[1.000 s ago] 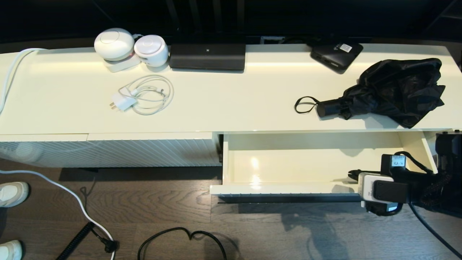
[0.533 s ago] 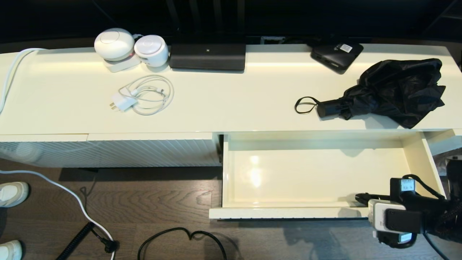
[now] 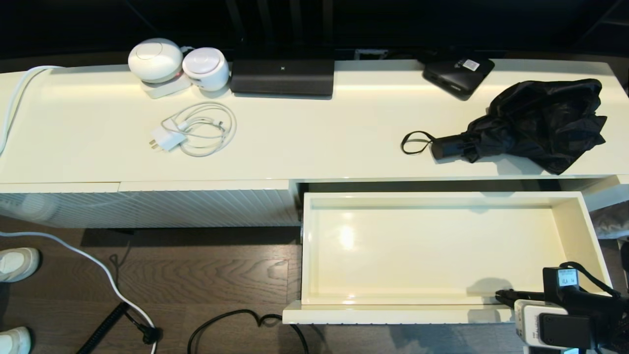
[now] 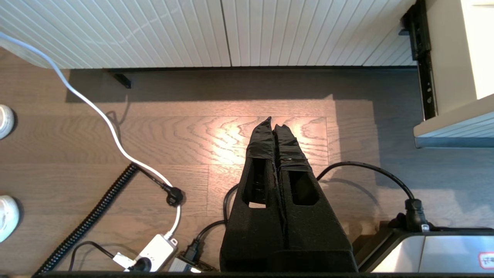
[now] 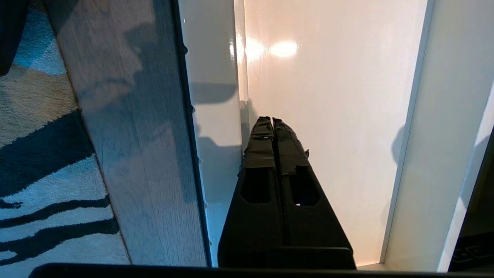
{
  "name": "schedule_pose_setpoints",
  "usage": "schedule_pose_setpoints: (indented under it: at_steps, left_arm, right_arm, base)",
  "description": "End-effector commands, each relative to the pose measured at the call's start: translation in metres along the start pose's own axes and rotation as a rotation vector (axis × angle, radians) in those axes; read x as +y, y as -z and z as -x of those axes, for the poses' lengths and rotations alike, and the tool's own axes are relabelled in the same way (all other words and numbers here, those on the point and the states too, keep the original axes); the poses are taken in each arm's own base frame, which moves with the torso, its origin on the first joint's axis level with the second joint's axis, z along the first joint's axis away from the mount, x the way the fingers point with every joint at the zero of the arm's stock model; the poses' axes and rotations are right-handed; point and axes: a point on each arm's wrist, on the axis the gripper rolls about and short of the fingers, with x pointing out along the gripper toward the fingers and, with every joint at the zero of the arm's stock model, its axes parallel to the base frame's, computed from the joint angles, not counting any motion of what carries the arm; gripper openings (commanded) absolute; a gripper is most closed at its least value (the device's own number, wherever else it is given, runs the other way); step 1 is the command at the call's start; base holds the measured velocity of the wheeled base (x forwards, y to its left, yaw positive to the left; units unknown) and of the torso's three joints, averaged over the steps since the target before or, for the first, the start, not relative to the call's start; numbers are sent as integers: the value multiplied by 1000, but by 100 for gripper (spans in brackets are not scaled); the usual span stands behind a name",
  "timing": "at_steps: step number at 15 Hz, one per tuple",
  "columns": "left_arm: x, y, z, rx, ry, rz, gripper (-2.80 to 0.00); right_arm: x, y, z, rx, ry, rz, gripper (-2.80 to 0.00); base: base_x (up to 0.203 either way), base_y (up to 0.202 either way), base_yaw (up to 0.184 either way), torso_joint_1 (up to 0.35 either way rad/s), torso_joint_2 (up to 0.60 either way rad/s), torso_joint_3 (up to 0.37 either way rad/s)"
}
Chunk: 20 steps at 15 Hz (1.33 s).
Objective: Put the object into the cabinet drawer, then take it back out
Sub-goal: Open the drawer, then put the umbrella in the drawer
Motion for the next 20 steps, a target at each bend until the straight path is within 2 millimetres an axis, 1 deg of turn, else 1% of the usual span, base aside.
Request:
schedule_pose_setpoints:
  at_steps: [1, 2, 4, 5, 7, 9, 12, 14, 16, 18, 19, 20]
  left_arm:
    - [0, 0, 0, 1, 0, 0, -280]
    - [0, 0, 0, 1, 0, 0, -280]
    - [0, 0, 0, -1, -1, 0, -280]
    - [0, 0, 0, -1, 0, 0, -280]
    - [0, 0, 0, -1, -1, 0, -280]
    - [0, 0, 0, -1, 0, 0, -280]
    - [0, 0, 0, -1, -1, 0, -280]
    - [0, 0, 0, -1, -1, 0, -280]
    - [0, 0, 0, -1, 0, 0, -280]
    - [0, 0, 0, 1, -1, 0, -280]
    - [0, 0, 0, -1, -1, 0, -280]
    - [0, 0, 0, 1, -1, 0, -280]
  right_arm:
    - [0, -1, 3, -7, 13, 11, -280]
    - [-1, -1, 4, -6, 16, 9, -280]
    - [-16, -5, 11, -18, 86, 14, -280]
    - [-26, -9, 19, -30, 136, 13, -280]
    - [-57, -22, 49, -72, 282, -16, -280]
    - [-74, -32, 80, -93, 367, -104, -280]
    - [-88, -41, 119, -102, 440, -370, -280]
    - [-91, -43, 138, -81, 498, -579, -280]
    - [-98, -47, 157, -74, 545, -805, -280]
    - [-106, -50, 168, -80, 548, -1036, -280]
    - [-111, -52, 172, -100, 540, -1186, -280]
    - [-119, -54, 170, -114, 527, -1324, -280]
  base:
    - [0, 0, 0, 0, 0, 0]
    - [0, 0, 0, 0, 0, 0]
    - [0, 0, 0, 0, 0, 0]
    - [0, 0, 0, 0, 0, 0]
    - [0, 0, 0, 0, 0, 0]
    - [0, 0, 0, 0, 0, 0]
    - [0, 0, 0, 0, 0, 0]
    - [0, 0, 0, 0, 0, 0]
    - [0, 0, 0, 0, 0, 0]
    - [0, 0, 0, 0, 0, 0]
    - [0, 0, 0, 0, 0, 0]
    - [0, 0, 0, 0, 0, 0]
